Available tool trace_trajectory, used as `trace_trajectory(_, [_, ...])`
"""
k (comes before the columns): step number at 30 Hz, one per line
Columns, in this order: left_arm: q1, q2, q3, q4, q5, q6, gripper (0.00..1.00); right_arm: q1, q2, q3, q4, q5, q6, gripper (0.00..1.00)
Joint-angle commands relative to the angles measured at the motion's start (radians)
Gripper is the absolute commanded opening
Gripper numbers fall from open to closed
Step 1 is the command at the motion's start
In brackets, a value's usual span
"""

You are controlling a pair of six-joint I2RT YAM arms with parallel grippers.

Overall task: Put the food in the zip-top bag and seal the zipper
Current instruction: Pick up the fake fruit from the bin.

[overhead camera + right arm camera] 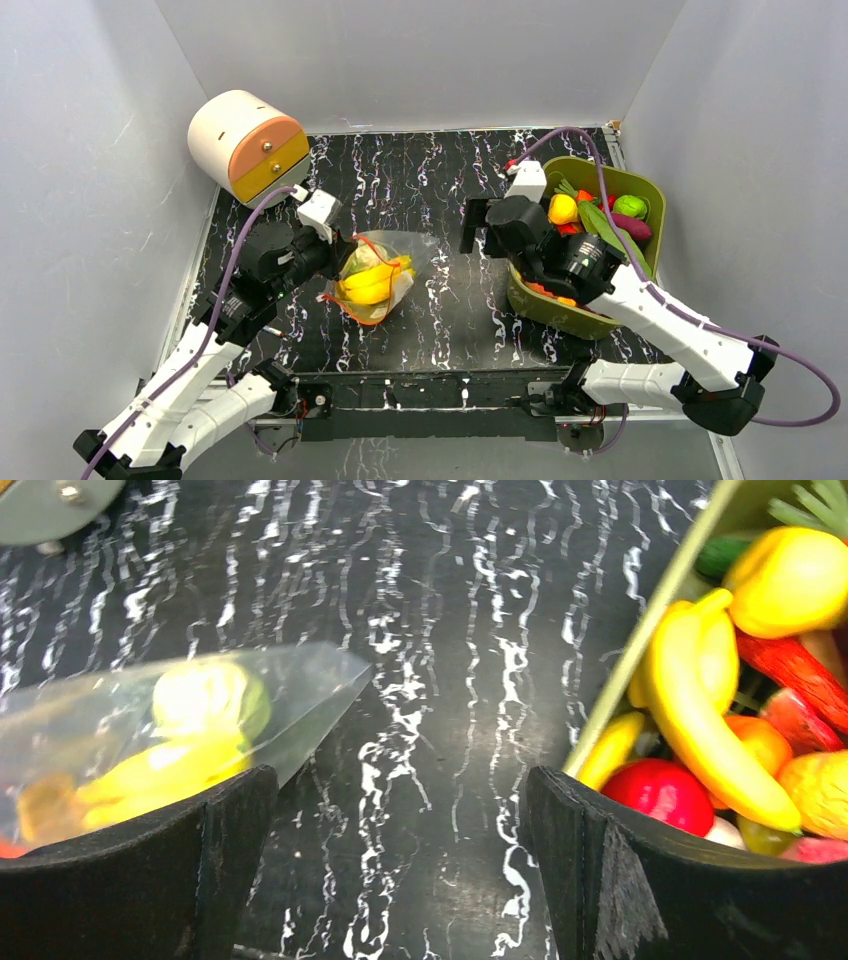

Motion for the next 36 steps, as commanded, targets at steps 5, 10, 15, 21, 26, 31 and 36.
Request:
trace_trajectory(5, [-0.002,-0.085,-0.124,0.027,0.096,-0.055,0.0,-0.21,0.008,-0.086,0.013,-0.064,-0.047,0.66])
trace_trajectory(10, [-0.002,-0.152,-0.192,0.022,0.1,-0.061,0.0,-0.277,0.022,-0.122,-0.021,0.033,-0.049,0.49])
trace_trajectory(15, [-0.002,-0.175,-0.201,0.009,0.094,-0.061,0.0,-0.326,0.064,-0.107,-0.042,0.079,-0.094,0.39])
trace_trajectory(21, [-0.002,-0.162,-0.201,0.006,0.102,-0.065,0.0,-0.398,0.104,-0.104,-0.038,0.071,-0.229,0.36])
trace_trajectory(26, [-0.002,-0.13,-0.2,0.009,0.114,-0.058,0.0,-0.489,0.078,-0.133,0.032,-0.038,-0.379,0.34])
trace_trajectory(31, [-0.002,-0.118,-0.199,0.007,0.12,-0.055,0.0,-0.522,0.067,-0.17,0.103,-0.112,-0.47,0.36])
trace_trajectory(36, [-0.002,-0.136,-0.201,0.006,0.127,-0.057,0.0,-0.563,0.065,-0.213,0.148,-0.16,-0.555,0.36])
